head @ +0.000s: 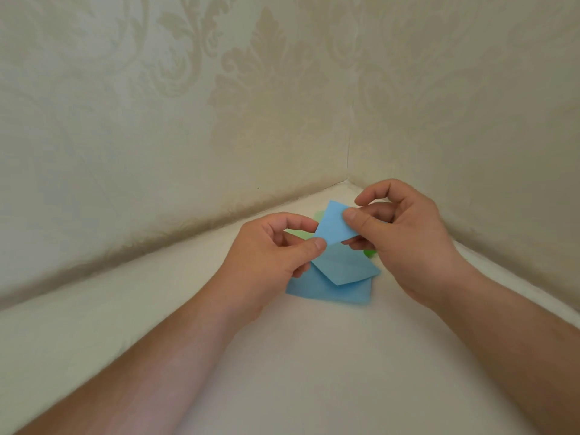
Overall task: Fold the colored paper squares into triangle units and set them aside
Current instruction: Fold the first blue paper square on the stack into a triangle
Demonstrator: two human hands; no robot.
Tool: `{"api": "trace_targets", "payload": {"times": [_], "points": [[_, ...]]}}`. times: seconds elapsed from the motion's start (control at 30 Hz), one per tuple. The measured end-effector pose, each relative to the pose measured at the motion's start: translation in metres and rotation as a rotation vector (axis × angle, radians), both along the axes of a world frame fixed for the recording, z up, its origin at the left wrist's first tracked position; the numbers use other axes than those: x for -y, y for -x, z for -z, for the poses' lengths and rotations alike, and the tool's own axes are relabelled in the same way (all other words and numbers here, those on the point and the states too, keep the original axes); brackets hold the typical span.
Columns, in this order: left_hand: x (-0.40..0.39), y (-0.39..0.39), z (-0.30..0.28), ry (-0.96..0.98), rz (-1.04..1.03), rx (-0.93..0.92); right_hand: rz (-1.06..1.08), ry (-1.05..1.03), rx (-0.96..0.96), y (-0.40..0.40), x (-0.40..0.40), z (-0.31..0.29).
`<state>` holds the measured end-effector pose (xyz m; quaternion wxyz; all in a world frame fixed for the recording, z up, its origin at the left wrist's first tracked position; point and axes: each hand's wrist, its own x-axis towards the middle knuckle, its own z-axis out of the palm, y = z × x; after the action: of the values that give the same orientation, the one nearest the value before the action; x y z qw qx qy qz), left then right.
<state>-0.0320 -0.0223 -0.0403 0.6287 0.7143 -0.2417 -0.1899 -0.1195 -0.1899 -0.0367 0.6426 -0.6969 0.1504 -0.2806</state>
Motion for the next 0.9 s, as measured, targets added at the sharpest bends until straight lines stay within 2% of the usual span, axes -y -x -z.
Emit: {"api": "trace_targets", "payload": {"times": [0.27, 0.47, 0.63, 0.73, 0.9], "points": [[0.001, -0.001, -0.001, 0.028, 0.024, -0.093, 0.053, 0.097, 0.018, -0.001, 0.005, 0.004], [0.001, -0.003, 0.001, 0.011, 0.036, -0.130, 0.052, 0.081, 0.051, 0.000, 0.002, 0.002], [0.003, -0.003, 0.000, 0.088, 0.015, -0.207, -0.184, -0.166, -0.010, 0.001, -0.002, 0.002], [0.003, -0.002, -0.002, 0.120, 0.046, -0.222, -0.298, -0.131, -0.124, 0.001, -0.007, 0.007], [0.001, 0.000, -0.001, 0.081, 0.052, -0.126, -0.317, -0.054, -0.133, 0.001, -0.009, 0.007]]}}
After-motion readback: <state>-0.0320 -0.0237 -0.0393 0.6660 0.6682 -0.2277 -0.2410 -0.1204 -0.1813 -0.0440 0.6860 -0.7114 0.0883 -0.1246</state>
